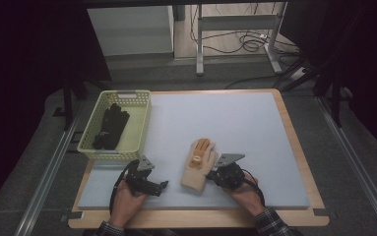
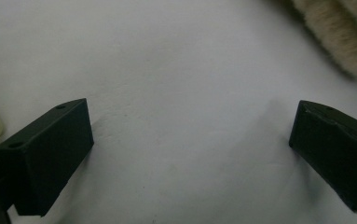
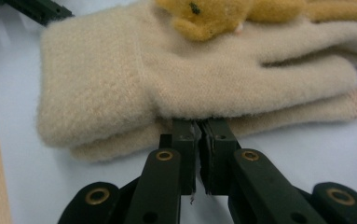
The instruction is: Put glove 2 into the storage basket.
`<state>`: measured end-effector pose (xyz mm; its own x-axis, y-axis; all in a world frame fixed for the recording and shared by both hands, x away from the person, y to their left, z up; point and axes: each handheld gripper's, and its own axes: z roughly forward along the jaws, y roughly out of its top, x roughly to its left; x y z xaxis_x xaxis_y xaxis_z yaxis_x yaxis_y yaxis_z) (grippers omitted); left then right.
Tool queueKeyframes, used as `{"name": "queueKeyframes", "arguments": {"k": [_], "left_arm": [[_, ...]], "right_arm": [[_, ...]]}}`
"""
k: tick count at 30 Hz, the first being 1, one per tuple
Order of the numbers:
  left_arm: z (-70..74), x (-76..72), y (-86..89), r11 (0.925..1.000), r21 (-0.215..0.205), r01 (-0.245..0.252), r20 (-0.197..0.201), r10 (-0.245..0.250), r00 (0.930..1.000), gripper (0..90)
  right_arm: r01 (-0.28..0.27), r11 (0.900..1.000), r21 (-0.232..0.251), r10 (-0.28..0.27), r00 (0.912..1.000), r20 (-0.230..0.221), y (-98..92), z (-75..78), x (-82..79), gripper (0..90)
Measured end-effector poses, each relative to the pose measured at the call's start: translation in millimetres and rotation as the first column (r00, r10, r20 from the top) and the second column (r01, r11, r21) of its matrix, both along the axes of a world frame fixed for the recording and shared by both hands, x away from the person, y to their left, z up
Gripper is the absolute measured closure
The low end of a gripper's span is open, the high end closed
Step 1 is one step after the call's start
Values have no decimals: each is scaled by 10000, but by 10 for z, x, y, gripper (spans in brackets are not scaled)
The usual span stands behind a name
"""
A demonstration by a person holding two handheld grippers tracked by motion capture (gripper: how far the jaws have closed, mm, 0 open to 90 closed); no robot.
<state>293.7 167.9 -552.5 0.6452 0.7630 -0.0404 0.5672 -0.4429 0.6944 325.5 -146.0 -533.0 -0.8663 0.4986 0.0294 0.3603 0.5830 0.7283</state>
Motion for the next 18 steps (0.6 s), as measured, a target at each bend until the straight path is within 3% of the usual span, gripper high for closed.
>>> {"name": "queueKeyframes", "arguments": {"k": [18], "left_arm": [[1,0,1,10000,9,7,-3,-7,10000,0]], "right_arm": [[196,9998,38,-197,9994,295,381,-35,122,805]]}}
